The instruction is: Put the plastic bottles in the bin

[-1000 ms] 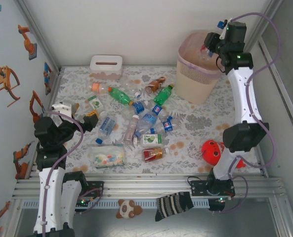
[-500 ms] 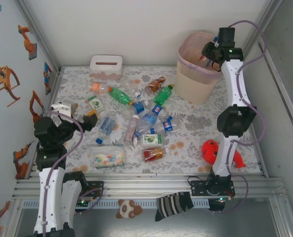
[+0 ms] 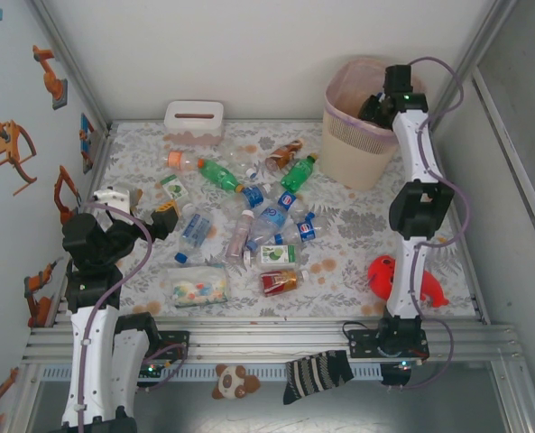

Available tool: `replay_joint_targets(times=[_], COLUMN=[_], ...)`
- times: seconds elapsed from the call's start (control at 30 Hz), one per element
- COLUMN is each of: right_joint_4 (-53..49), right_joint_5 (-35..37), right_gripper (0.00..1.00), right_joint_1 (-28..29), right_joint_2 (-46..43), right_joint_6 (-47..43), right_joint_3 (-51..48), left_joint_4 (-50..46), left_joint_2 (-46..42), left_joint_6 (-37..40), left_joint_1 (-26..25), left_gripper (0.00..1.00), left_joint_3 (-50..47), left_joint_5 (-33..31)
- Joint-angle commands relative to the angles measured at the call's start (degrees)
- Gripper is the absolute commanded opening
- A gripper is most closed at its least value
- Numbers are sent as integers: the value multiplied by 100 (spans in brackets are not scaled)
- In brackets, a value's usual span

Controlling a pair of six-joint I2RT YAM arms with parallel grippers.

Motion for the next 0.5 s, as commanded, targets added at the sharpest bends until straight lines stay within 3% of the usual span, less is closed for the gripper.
replay_joint_targets(times=[0.0, 0.23, 0.47], right_joint_4=[-124, -205, -216], right_joint_5=[-86, -111, -34], right_gripper=[32, 34, 48], right_joint_1=[-25, -27, -27], right_joint_2=[250, 558, 566], right_joint_6=[81, 64, 64], right_joint_3=[198, 154, 180], left_joint_4=[-29, -42, -50], left_joint_2=[-76, -92, -101], left_joint_6=[84, 92, 95], left_joint_1=[25, 26, 29], left_gripper=[96, 96, 96], left_joint_3=[184, 189, 191], left_joint_5=[2, -1, -6])
